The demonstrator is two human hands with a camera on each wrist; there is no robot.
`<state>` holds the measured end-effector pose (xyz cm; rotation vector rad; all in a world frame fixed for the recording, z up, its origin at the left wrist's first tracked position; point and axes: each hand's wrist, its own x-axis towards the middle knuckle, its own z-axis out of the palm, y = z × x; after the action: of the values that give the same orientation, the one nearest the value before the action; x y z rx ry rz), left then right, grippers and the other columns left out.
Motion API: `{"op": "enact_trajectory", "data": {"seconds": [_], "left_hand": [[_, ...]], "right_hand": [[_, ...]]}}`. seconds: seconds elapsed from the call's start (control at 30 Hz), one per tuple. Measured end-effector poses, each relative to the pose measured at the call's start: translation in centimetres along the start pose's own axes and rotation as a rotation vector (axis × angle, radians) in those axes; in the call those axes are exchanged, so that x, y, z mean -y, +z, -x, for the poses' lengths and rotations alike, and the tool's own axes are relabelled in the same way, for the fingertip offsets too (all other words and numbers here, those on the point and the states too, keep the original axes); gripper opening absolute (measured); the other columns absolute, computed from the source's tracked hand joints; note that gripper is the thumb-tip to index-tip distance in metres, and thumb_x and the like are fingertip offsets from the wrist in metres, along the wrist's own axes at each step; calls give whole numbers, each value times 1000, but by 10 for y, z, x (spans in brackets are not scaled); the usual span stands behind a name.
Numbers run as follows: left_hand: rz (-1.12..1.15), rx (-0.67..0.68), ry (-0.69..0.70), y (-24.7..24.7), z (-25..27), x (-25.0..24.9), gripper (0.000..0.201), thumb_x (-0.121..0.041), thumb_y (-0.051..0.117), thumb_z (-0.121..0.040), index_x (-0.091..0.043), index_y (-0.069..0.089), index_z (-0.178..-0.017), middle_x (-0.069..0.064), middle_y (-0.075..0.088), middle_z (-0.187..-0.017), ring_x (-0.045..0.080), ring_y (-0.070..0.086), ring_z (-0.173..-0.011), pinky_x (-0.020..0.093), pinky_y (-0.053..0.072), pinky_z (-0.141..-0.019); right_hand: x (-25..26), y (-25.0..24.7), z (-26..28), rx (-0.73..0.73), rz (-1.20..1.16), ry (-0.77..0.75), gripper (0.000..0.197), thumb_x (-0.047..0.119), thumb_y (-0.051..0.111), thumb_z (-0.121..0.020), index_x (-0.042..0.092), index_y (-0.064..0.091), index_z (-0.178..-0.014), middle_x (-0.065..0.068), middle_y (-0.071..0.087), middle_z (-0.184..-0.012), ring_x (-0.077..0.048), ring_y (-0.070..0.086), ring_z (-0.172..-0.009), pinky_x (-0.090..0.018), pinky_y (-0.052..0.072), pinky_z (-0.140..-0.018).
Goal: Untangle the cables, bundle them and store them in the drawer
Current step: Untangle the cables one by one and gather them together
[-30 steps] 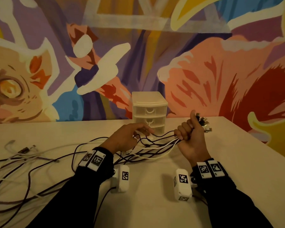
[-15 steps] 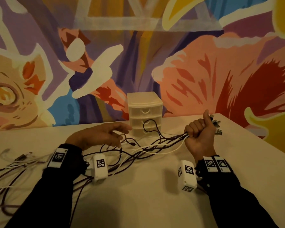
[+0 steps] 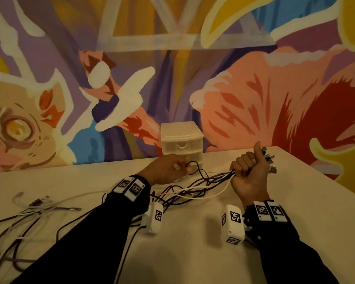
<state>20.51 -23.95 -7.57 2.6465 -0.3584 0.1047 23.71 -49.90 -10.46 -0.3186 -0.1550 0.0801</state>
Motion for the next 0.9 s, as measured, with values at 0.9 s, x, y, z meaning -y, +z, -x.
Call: {"op": "enact_trajectory", "data": {"seconds": [0.9], "left_hand": [[-798,-114,-370,-206,141,90,68,-70,9,-106,-24,59,-110,4,55,-97,34,53,-103,49,44,-96]], "right_hand": [[18,-8,7,-214,195,-183,60,51,63,-105,29,26,-62,6,17,-51,-14,13,-46,-26,18,-42]]}}
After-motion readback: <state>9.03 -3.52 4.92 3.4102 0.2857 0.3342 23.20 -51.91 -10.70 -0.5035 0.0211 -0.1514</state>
